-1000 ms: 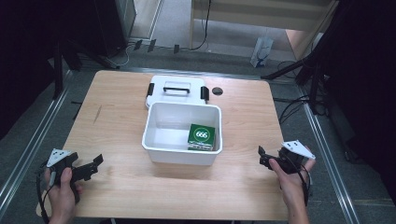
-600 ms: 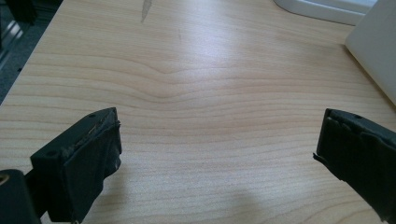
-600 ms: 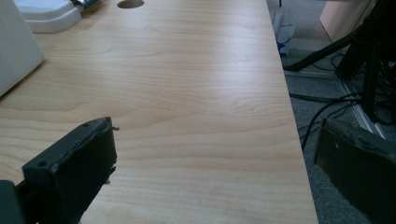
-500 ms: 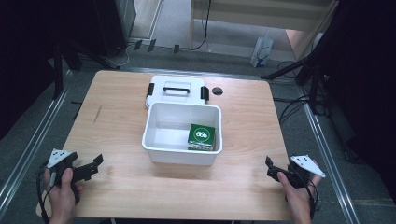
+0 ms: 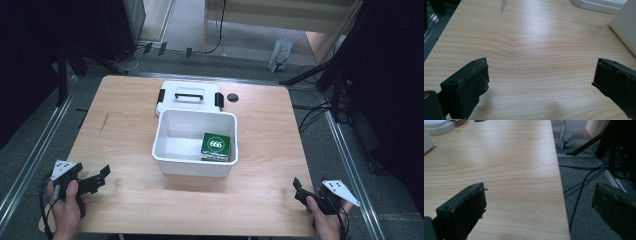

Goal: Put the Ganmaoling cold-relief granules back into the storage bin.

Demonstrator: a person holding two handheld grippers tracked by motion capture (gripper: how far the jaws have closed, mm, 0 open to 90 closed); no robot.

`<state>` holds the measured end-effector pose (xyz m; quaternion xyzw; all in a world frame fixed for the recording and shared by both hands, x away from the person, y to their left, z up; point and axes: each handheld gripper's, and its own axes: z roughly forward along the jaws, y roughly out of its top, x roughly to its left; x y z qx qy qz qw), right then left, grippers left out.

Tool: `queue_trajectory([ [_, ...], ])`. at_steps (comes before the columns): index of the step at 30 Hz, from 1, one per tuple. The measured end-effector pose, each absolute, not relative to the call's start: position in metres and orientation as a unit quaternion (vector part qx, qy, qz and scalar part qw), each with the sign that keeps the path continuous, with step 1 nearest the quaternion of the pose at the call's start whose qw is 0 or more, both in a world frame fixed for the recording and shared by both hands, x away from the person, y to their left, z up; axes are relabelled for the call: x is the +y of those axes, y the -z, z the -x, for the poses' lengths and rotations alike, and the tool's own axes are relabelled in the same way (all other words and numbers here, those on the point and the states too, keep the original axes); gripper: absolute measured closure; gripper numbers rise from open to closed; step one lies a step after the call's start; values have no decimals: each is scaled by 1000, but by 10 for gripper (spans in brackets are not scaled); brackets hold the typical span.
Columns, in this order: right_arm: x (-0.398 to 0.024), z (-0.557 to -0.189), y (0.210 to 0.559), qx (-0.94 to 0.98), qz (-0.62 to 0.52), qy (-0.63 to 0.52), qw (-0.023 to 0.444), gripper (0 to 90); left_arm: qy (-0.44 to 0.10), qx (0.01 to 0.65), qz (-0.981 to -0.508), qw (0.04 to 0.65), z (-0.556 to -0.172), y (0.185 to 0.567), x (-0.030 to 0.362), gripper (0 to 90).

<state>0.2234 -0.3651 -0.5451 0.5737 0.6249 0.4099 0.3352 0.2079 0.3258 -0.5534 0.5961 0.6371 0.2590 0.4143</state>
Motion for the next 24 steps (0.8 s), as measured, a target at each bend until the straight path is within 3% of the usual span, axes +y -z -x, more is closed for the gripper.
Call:
queue_trajectory([
  [7,-370,-205,546,610,-581,-410,350,0,-259,637,-595,417,-208,553,326,6],
  [9,-370,-201,546,602,-594,-417,335,21,-259,638,-593,418,-209,554,326,6],
  [11,-369,-201,546,591,-607,-419,327,61,-259,637,-592,420,-209,554,327,6],
  [15,-366,-205,546,590,-612,-393,350,54,-258,637,-592,421,-209,554,327,6],
  [24,-371,-205,546,584,-621,-405,331,59,-259,639,-592,418,-209,553,327,6],
])
